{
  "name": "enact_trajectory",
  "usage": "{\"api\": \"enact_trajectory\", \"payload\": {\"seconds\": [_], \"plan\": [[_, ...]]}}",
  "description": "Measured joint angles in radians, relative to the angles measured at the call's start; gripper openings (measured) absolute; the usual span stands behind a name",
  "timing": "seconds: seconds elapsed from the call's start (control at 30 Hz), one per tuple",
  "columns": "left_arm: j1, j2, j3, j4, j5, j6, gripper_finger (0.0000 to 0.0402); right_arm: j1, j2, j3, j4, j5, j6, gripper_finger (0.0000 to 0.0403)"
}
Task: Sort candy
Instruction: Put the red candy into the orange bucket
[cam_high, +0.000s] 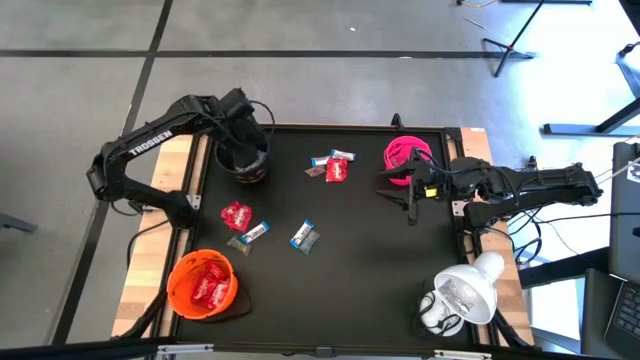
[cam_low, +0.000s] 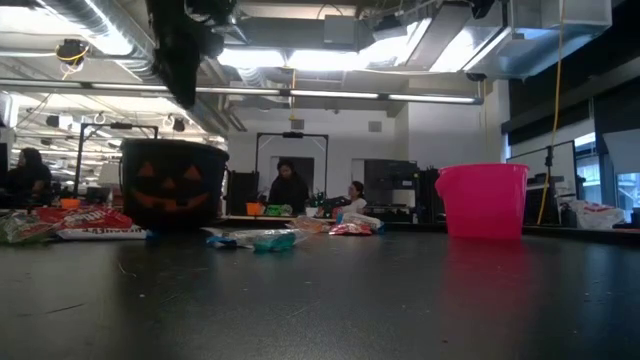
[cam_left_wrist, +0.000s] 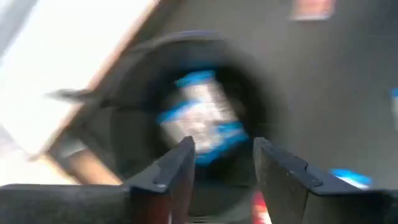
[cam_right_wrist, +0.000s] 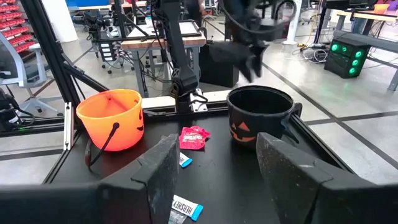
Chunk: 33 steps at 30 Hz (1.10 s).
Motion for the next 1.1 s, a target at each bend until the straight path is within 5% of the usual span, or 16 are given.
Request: {"api": "enact_trajectory", "payload": {"seconds": [0.07, 0.13, 0.3, 0.57, 1.1], "plan": [[-0.032, -0.02, 0.0, 0.004, 0.207, 0.051, 0.0157, 0.0, 0.0, 0.0, 0.0, 0.0, 0.0, 0.0213], [-0.105, -0.038, 0.002, 0.001, 0.284, 0.037, 0.0157, 0.0, 0.0, 0.0, -0.001, 0.0, 0.0, 0.0213], [-0.37, -0.036, 0.002, -0.118, 0.088, -0.002, 0.0155, 0.0, 0.0, 0.0, -0.001, 0.0, 0.0, 0.0213], [-0.682, -0.03, -0.099, -0.098, -0.004, -0.248, 0.0154, 0.0, 0.026, 0.001, 0.004, 0.0, 0.0, 0.0213], [-0.594, -0.13, -0.657, 0.219, 0.06, -0.484, 0.0156, 0.0, 0.046, 0.001, -0.004, -0.02, -0.002, 0.0213]]}}
